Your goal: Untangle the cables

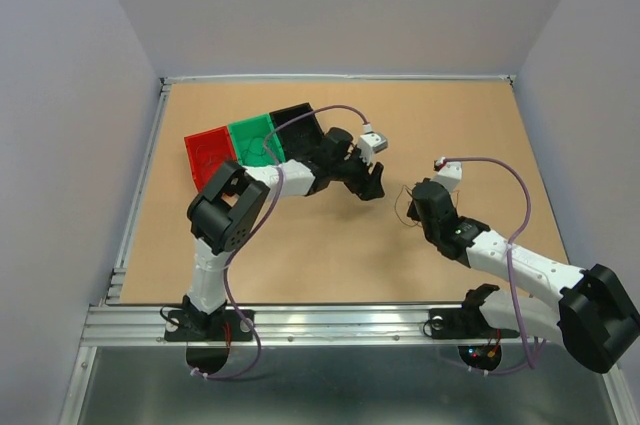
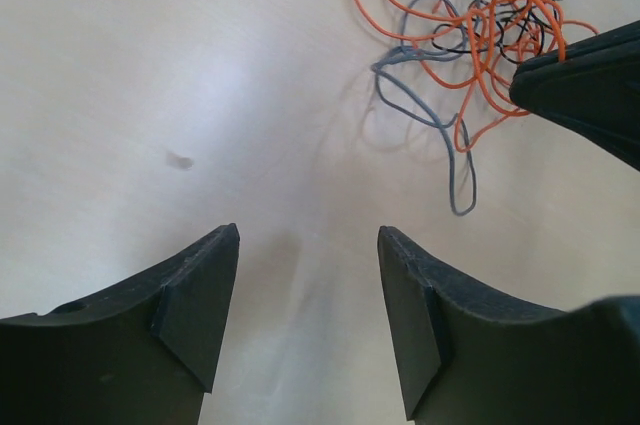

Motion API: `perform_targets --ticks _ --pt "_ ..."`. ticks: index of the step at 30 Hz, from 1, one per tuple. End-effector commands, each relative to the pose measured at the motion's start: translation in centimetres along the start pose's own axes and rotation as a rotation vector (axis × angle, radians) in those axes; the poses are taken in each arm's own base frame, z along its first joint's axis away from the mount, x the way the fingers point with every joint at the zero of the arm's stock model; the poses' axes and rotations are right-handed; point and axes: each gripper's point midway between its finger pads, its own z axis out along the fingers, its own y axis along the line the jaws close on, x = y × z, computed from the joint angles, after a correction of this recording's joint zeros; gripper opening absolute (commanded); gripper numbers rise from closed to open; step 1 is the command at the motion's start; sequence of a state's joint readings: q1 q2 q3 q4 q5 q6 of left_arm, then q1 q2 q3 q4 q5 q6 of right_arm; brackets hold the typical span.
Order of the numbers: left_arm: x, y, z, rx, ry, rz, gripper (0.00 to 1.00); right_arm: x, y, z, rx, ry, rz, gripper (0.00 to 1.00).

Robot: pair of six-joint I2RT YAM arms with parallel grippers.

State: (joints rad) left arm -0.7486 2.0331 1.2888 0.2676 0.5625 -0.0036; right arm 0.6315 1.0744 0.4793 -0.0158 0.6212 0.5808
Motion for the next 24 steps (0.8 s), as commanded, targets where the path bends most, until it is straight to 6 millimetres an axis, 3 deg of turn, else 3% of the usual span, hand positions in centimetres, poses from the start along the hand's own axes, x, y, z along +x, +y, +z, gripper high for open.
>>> perform_targets --ticks 1,10,17,24 --pt "-6.6 -2.3 -3.6 0.047 -0.207 0.074 0.70 -0.2 -0.4 0.2 0.017 -0.028 0.022 0.00" --pt "-6.3 -4.5 -2.8 0.125 -0.205 0.103 0.75 -0.3 -0.4 0.1 0.017 -0.031 0.024 0.00" --pt "-5.4 -6.2 0.0 0.154 -0.160 0.102 0.74 -0.4 -0.6 0.0 0.017 -0.040 0.033 0.01" --pt "-4.4 -4.8 2.6 0.089 -0.098 0.079 0.66 -0.5 -0.7 -0.2 0.014 -0.045 0.039 0.01"
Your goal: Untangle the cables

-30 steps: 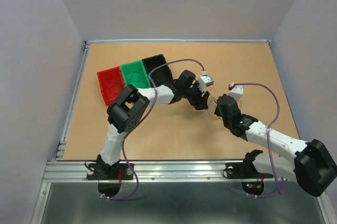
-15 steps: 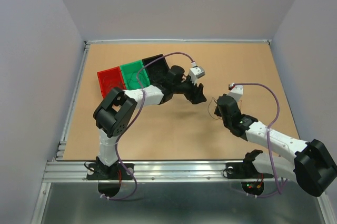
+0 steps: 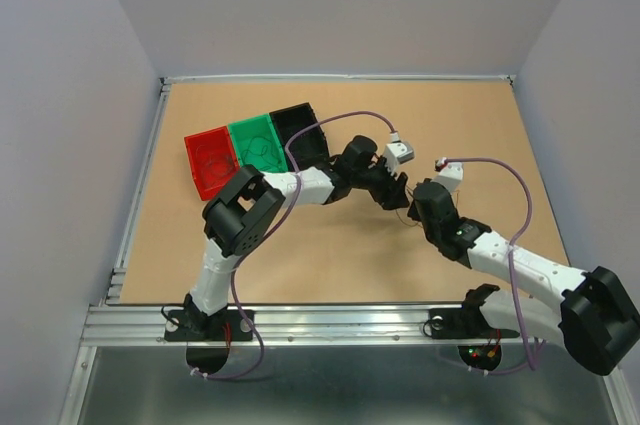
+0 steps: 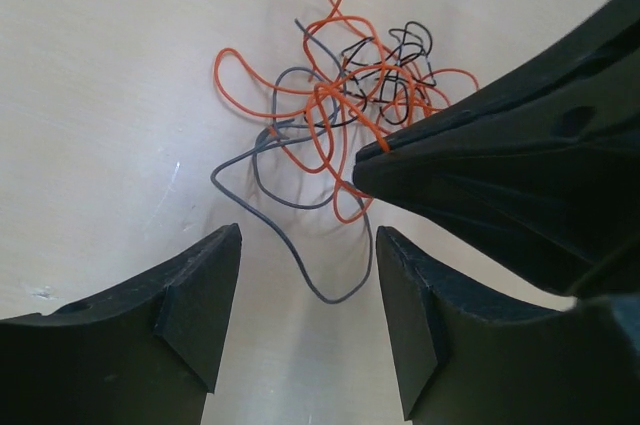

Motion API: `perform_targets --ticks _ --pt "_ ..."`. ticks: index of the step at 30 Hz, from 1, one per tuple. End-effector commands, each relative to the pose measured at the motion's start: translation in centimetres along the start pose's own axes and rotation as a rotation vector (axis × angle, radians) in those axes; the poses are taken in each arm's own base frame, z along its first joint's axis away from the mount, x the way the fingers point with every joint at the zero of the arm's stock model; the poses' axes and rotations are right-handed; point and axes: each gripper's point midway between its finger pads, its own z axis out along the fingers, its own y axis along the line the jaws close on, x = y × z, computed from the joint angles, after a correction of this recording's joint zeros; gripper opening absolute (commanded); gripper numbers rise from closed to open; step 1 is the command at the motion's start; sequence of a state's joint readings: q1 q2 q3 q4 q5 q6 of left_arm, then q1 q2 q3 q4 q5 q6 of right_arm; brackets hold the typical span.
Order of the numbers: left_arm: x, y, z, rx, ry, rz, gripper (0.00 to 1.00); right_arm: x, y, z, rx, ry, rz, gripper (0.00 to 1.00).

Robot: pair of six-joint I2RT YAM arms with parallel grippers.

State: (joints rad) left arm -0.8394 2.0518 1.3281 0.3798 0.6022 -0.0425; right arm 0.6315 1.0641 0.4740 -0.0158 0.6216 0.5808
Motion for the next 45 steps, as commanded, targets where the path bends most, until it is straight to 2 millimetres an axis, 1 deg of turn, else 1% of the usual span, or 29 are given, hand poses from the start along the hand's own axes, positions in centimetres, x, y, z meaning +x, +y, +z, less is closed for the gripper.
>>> perform_targets --ticks 1,3,4,7,8,9,12,15,16,17,18,19,20,21,24,25,27,28,29,30,31,32,34,35,36,37,42,43,45 --pt "-1.2 1.1 0.6 -0.045 -0.004 0.007 0.65 -0.5 -0.6 -0.1 0.015 -0.043 0.037 0.01" --pt "-1.2 1.1 0.8 -0.040 0.002 0.006 0.56 -0.5 -0.7 -0.2 0.013 -0.046 0.040 0.01" --pt "-1.1 0.9 0.8 -0.031 0.004 0.012 0.45 -0.6 -0.7 -0.3 0.010 -0.050 0.044 0.00" --pt "-1.7 0.8 0.5 -0.030 -0.006 0.035 0.18 -0.5 -0.8 -0.3 0.014 -0.053 0.047 0.01" --pt "-1.9 0.8 0.3 -0.033 -0.008 0.041 0.04 -0.5 -0.8 -0.3 0.012 -0.053 0.050 0.01" --pt "-2.0 0.6 0.2 -0.032 -0.012 0.043 0.00 -0.7 -0.9 -0.4 0.015 -0.060 0.053 0.01" --pt "-3.6 0.0 -1.0 -0.029 -0.048 0.060 0.00 -0.8 -1.2 -0.4 0.026 -0.070 0.062 0.01" --pt "-4.7 0.1 -2.3 -0.029 -0.073 0.067 0.00 -0.9 -1.5 -0.5 0.036 -0.081 0.073 0.01" --pt "-5.8 -0.1 -3.2 -0.030 -0.097 0.079 0.00 -1.1 -1.5 -0.7 0.032 -0.087 0.080 0.01" --pt "-6.2 -0.4 -3.8 -0.016 -0.104 0.083 0.00 -1.1 -1.6 -0.7 0.035 -0.092 0.087 0.01" --pt "-6.7 0.0 -4.5 -0.023 -0.116 0.081 0.00 -1.2 -1.7 -0.8 0.037 -0.097 0.088 0.01" --pt "-8.0 -0.4 -5.6 -0.022 -0.143 0.096 0.00 -1.2 -1.8 -0.8 0.040 -0.100 0.092 0.00" --pt "-8.3 -0.7 -6.3 -0.013 -0.149 0.100 0.00 -1.3 -1.9 -0.9 0.038 -0.106 0.099 0.01" --pt "-9.7 -0.6 -7.6 -0.023 -0.179 0.137 0.00 -1.4 -2.0 -0.9 0.045 -0.113 0.102 0.01" --pt "-11.3 -1.1 -9.7 -0.018 -0.204 0.163 0.00 -1.5 -2.3 -1.0 0.056 -0.123 0.112 0.01" --pt "-12.6 -1.3 -11.1 -0.027 -0.232 0.182 0.00 -1.6 -2.4 -1.0 0.059 -0.126 0.114 0.00" --pt "-13.8 -2.0 -12.6 -0.018 -0.250 0.199 0.00 -1.7 -2.4 -1.1 0.059 -0.132 0.123 0.01" --pt "-15.2 -2.5 -14.0 -0.026 -0.277 0.222 0.00 -1.7 -2.6 -1.1 0.063 -0.135 0.124 0.01" --pt "-15.8 -2.3 -15.0 -0.042 -0.289 0.231 0.00 -1.7 -2.5 -1.1 0.062 -0.136 0.128 0.01" --pt "-17.1 -2.9 -16.5 -0.050 -0.315 0.250 0.00 -1.7 -2.6 -1.2 0.063 -0.137 0.129 0.01" --pt "-17.8 -3.0 -17.5 -0.064 -0.332 0.261 0.00 -1.6 -2.7 -1.2 0.063 -0.136 0.131 0.01" --pt "-18.8 -2.4 -19.0 -0.090 -0.354 0.271 0.00 -1.5 -2.7 -1.1 0.064 -0.135 0.133 0.01" --pt "-20.3 -2.8 -21.6 -0.119 -0.389 0.291 0.00 -1.6 -2.7 -1.2 0.064 -0.137 0.135 0.01" --pt "-20.8 -2.7 -22.5 -0.131 -0.400 0.296 0.00 -1.6 -2.7 -1.2 0.064 -0.138 0.138 0.01" --pt "-21.5 -2.1 -24.0 -0.161 -0.412 0.297 0.00 -1.6 -2.7 -1.2 0.062 -0.137 0.138 0.01" --pt "-22.3 -2.4 -25.3 -0.176 -0.431 0.312 0.00 -1.6 -2.7 -1.2 0.063 -0.138 0.139 0.00" --pt "-24.7 -0.7 -31.2 -0.314 -0.487 0.283 0.00 -1.6 -2.7 -1.3 0.058 -0.140 0.146 0.01" --pt "-25.0 -0.1 -32.9 -0.341 -0.503 0.281 0.00 -1.5 -2.8 -1.3 0.059 -0.138 0.144 0.01" --pt "-25.4 0.2 -34.6 -0.362 -0.515 0.278 0.00 -1.5 -2.8 -1.3 0.058 -0.139 0.151 0.01"
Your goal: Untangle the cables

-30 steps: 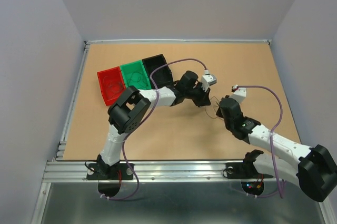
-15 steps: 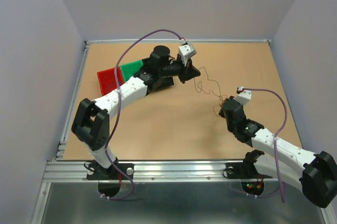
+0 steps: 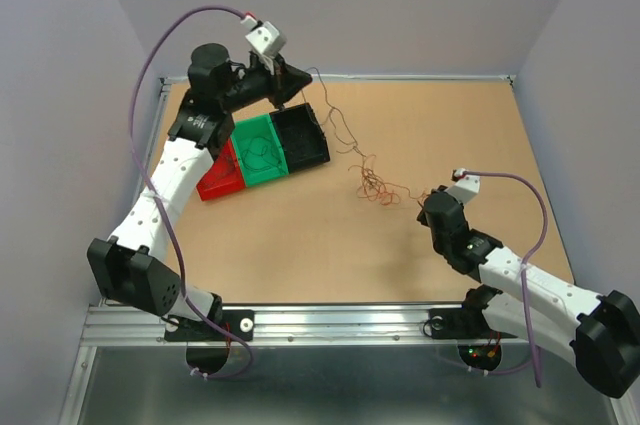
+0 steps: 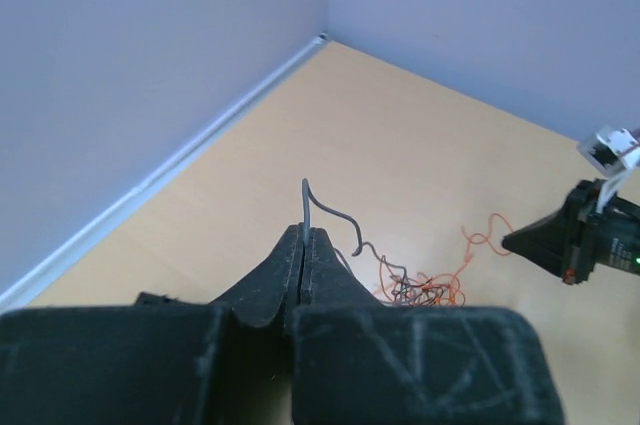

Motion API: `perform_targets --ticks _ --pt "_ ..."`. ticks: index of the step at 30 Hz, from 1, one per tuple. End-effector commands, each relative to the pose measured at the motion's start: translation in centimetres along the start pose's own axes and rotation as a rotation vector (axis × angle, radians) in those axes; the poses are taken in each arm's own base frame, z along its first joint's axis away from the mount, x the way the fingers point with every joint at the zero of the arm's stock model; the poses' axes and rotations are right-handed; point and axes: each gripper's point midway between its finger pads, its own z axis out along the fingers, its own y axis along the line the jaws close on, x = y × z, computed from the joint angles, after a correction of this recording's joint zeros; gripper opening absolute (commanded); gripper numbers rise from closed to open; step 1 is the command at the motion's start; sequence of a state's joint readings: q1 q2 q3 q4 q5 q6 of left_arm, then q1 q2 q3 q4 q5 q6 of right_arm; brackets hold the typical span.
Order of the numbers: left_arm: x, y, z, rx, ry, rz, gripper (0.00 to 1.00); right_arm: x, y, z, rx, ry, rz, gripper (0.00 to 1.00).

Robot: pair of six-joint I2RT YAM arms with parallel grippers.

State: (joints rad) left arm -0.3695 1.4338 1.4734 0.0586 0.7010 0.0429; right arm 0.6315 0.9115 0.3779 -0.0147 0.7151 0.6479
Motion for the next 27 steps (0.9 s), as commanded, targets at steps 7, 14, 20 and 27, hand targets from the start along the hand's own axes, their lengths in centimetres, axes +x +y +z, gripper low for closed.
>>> perform_targets --ticks 7,14,20,27 --pt "-9.0 4.0 -7.6 -0.155 -0.141 0.062 0.00 -1.7 -0.9 -0.3 0.027 -0.090 0.090 0.01" --pt "-9.7 1.4 -9.5 -0.039 -0.131 0.062 0.00 -3.3 -1.7 -1.7 0.001 -0.162 0.161 0.01" --pt "-10.0 -0.4 -11.0 -0.055 -0.148 0.068 0.00 -3.5 -0.9 -2.6 -0.093 -0.161 0.153 0.26" --pt "-5.4 3.1 -11.6 -0.238 -0.032 0.033 0.00 -3.2 0.5 -3.0 -0.168 -0.124 0.127 1.00"
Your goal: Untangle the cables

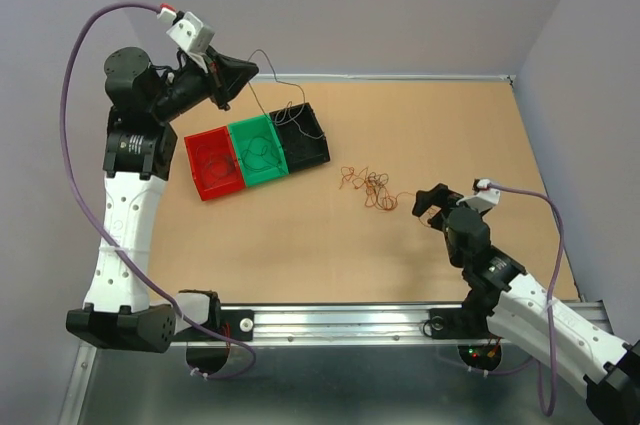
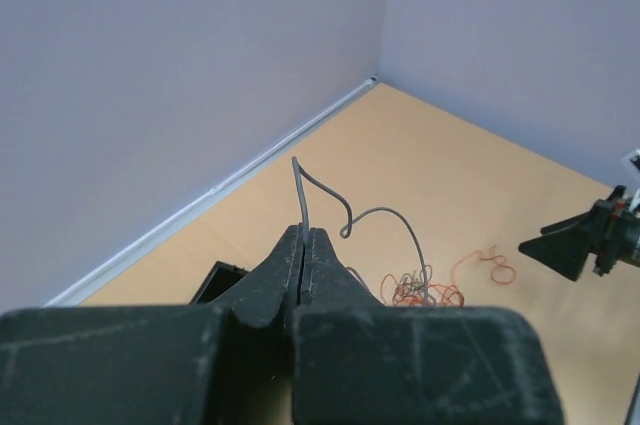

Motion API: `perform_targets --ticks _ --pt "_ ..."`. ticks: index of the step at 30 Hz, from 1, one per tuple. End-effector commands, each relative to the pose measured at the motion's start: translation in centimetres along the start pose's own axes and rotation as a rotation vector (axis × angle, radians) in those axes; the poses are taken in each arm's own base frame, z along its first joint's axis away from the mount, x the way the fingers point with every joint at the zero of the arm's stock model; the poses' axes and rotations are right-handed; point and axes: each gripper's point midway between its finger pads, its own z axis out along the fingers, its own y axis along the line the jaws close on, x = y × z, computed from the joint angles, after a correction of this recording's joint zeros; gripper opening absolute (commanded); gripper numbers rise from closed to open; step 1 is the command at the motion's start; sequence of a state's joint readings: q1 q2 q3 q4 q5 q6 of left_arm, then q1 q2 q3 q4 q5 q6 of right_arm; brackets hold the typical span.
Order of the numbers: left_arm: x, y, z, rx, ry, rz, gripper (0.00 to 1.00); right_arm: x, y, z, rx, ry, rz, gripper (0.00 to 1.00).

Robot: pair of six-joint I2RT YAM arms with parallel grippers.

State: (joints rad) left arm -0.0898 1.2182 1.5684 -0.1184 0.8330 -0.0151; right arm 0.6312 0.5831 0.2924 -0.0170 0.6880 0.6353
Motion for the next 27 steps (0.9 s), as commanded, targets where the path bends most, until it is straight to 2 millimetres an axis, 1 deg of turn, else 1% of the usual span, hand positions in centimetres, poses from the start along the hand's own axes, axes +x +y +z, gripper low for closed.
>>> perform_targets --ticks 1,2,3,4,5,6,7,9,10,12,13,15,16,19,20,21,23,24,27 --pt "3.9 2.2 -0.8 -0.120 0.090 0.009 0.00 0.1 0.5 -0.2 -0.041 0.002 -0.008 1.00" --pt "4.5 2.7 -1.1 -0.148 0.097 0.036 0.00 0.2 0.3 -0.2 -0.041 0.002 -0.007 1.00" --pt "6.1 3.7 -1.6 -0.203 0.120 0.041 0.00 0.2 0.3 -0.2 -0.045 -0.004 -0.005 1.00" --pt "6.0 3.6 -2.4 -0.232 0.110 0.065 0.00 -0.2 0.5 -0.4 -0.055 -0.017 0.007 1.00" --pt "6.7 3.8 -2.8 -0.254 0.117 0.078 0.00 -0.2 0.5 -0.4 -0.062 -0.020 0.009 1.00" --pt "7.4 4.6 -3.3 -0.303 0.130 0.101 0.00 -0.1 0.4 -0.4 -0.065 -0.022 0.004 1.00" --pt "8.9 4.8 -3.7 -0.320 0.156 0.094 0.00 -0.3 0.5 -0.5 -0.074 -0.028 0.010 1.00" --pt "10.8 5.9 -4.2 -0.368 0.200 0.090 0.00 -0.2 0.6 -0.7 -0.087 -0.025 0.010 1.00" --pt "12.1 6.4 -4.6 -0.388 0.235 0.083 0.00 0.0 0.7 -0.7 -0.094 -0.021 0.011 1.00" --pt "13.1 7.3 -5.1 -0.424 0.250 0.094 0.00 0.0 0.6 -0.7 -0.096 -0.021 0.016 1.00" --pt "14.2 7.6 -5.5 -0.434 0.267 0.104 0.00 0.1 0.6 -0.7 -0.099 -0.019 0.016 1.00" --pt "15.1 8.4 -5.9 -0.475 0.283 0.121 0.00 0.2 0.6 -0.7 -0.098 -0.018 0.014 1.00" --pt "15.1 8.7 -6.1 -0.491 0.286 0.129 0.00 0.2 0.6 -0.7 -0.097 -0.017 0.014 1.00" --pt "15.7 10.7 -7.2 -0.567 0.309 0.136 0.00 0.2 0.7 -0.6 -0.099 -0.015 0.012 1.00" --pt "15.7 11.0 -7.4 -0.583 0.307 0.141 0.00 0.4 0.6 -0.6 -0.097 -0.012 0.009 1.00" --pt "15.7 12.3 -8.5 -0.646 0.314 0.146 0.00 0.3 0.7 -0.6 -0.098 -0.013 0.010 1.00" --pt "15.8 13.2 -9.3 -0.692 0.315 0.161 0.00 0.4 0.7 -0.6 -0.101 -0.010 0.010 1.00" --pt "15.7 13.8 -10.0 -0.720 0.316 0.166 0.00 0.5 0.7 -0.6 -0.103 -0.009 0.008 1.00" --pt "15.5 14.6 -11.2 -0.743 0.312 0.176 0.00 0.5 0.7 -0.6 -0.101 -0.010 0.008 1.00"
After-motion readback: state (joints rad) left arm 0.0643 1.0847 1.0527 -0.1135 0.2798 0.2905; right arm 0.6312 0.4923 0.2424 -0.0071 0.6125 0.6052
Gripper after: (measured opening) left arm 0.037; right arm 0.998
